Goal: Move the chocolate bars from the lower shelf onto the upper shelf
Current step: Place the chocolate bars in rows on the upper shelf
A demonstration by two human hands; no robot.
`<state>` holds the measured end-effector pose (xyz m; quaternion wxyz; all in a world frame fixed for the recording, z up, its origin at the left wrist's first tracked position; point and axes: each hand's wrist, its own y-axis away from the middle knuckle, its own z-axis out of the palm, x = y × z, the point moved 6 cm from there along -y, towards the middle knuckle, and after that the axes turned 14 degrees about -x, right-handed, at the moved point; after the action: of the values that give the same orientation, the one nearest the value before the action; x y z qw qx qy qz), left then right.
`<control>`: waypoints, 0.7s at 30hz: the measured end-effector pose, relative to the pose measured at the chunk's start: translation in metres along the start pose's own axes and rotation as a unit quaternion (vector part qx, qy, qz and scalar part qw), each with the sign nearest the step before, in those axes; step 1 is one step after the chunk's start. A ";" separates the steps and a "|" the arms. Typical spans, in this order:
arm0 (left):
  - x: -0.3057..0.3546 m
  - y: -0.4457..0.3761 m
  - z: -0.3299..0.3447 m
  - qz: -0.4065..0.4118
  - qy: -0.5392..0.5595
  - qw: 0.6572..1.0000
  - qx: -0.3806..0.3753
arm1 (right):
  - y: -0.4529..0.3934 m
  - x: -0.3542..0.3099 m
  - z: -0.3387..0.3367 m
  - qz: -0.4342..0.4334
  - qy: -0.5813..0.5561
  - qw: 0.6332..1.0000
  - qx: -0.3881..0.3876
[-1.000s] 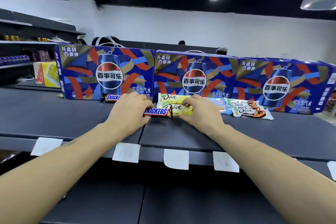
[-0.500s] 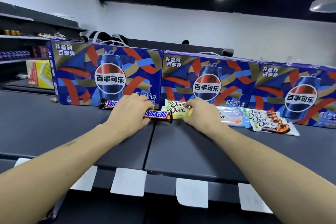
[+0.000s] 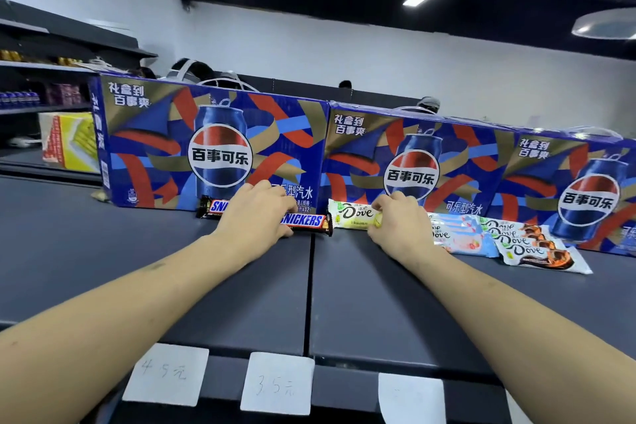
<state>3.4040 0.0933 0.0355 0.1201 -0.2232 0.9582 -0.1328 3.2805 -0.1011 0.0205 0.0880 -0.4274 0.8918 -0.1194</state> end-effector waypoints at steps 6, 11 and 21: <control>-0.008 -0.002 -0.002 0.004 0.016 1.000 -0.001 | 0.001 -0.001 -0.002 0.006 -0.004 1.000 -0.008; -0.026 0.008 -0.006 0.001 0.029 1.000 0.007 | 0.004 -0.020 -0.007 -0.038 -0.029 0.999 0.016; -0.099 0.044 -0.003 -0.091 0.091 0.992 -0.010 | 0.012 -0.111 -0.005 -0.158 -0.054 0.986 0.019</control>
<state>3.4715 0.1777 0.0414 0.0179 -0.2977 0.9422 -0.1528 3.3397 -0.0063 0.0277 0.1241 -0.5668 0.8048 -0.1253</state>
